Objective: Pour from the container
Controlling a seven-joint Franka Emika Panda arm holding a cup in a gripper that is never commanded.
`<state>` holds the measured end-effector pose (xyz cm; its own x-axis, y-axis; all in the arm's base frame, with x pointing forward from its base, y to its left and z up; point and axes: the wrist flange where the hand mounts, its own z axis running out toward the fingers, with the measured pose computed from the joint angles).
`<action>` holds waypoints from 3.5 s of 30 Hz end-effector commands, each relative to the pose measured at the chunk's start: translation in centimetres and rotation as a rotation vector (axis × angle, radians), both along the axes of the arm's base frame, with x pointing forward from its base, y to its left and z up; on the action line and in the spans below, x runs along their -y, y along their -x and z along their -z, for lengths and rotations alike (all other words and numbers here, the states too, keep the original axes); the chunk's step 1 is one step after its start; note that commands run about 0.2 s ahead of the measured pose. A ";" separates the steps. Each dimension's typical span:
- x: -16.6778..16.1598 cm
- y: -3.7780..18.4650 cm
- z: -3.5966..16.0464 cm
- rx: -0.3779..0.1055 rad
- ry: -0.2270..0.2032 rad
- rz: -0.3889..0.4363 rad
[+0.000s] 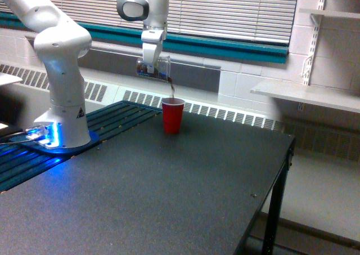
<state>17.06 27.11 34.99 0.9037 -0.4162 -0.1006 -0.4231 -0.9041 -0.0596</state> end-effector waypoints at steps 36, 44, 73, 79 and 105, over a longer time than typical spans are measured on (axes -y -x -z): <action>0.6 -0.8 1.7 -0.082 0.014 -0.028; 0.6 -0.9 2.1 -0.096 0.014 -0.030; 0.4 -1.9 2.3 -0.130 -0.001 -0.044; 0.5 -2.5 2.1 -0.148 -0.008 -0.042; 0.1 -3.8 1.9 -0.250 -0.028 -0.071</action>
<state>20.71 26.71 33.01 0.8758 -0.3697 -0.3103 -0.3827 -0.9237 0.0205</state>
